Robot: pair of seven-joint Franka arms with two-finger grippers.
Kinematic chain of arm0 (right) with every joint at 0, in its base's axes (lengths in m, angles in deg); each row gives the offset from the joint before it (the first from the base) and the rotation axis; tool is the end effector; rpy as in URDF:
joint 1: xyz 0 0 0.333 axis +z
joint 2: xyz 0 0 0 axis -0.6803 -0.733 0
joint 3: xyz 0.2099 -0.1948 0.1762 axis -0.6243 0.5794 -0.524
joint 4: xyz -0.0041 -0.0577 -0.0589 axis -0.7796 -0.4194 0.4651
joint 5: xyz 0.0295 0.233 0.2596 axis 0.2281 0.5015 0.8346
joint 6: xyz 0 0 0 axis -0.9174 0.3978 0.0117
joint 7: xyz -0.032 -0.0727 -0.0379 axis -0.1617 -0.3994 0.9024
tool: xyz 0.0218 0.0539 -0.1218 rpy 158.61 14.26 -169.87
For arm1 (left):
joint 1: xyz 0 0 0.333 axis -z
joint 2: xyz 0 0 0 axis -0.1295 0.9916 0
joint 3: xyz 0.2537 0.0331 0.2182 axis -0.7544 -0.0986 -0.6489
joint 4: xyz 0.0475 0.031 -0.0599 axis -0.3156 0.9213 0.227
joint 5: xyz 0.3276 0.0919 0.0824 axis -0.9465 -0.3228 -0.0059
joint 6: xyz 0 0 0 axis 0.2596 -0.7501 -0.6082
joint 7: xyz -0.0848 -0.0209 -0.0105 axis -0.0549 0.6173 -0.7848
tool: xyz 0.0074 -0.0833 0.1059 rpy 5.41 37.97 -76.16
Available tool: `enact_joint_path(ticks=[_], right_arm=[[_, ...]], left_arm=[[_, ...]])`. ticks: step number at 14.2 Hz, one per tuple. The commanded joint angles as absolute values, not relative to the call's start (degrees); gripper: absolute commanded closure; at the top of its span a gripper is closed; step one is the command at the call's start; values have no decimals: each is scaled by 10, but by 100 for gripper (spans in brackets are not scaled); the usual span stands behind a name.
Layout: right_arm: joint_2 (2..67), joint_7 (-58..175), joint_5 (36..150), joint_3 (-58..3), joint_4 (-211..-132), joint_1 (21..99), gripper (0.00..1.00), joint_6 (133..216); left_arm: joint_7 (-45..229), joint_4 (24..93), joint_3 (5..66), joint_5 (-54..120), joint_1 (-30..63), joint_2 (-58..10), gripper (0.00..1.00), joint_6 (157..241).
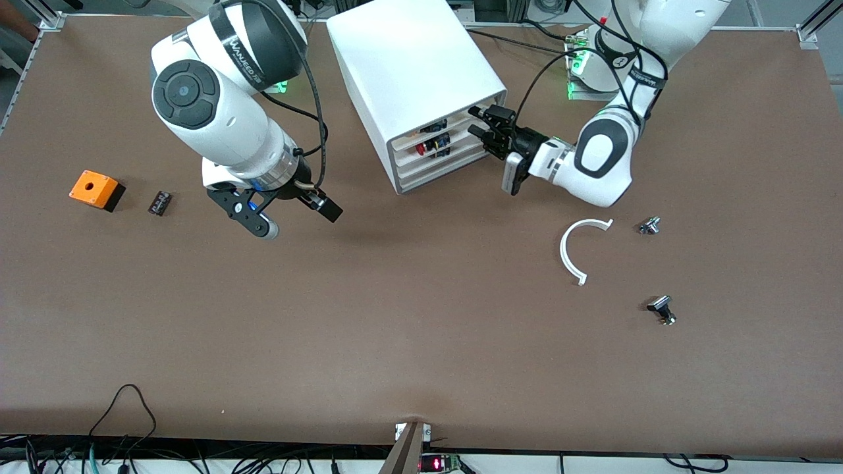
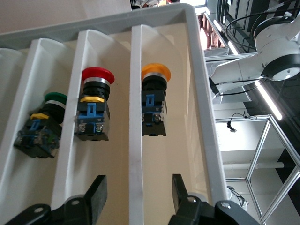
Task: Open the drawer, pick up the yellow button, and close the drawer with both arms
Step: 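Pull the drawer open with the left gripper while the right gripper approaches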
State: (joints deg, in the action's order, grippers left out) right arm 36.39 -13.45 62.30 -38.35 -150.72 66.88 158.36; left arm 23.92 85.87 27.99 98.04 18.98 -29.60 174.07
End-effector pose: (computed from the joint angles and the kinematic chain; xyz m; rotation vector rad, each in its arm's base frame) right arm 0.5567 0.3144 0.5055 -2.8713 1.0198 0.1553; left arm 0.3856 -0.2909 0.2918 1.6135 -0.5693 -0.3785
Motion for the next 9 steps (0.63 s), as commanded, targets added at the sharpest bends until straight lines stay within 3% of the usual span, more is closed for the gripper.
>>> enact_joint_path(ticks=[1,2,9], right_arm=[[343,-167,629,-382,-1465,681,1,1569],[341,-176,629,-382,-1461,683,1,1569],[318,-238,655,-382,-1402,698,1,1569]], left_arm=[[225,879,287,999,191,-316,79,1755],[231,878,289,999,191,-318,100,1755],[244,854,281,991,183,-310,100,1754]])
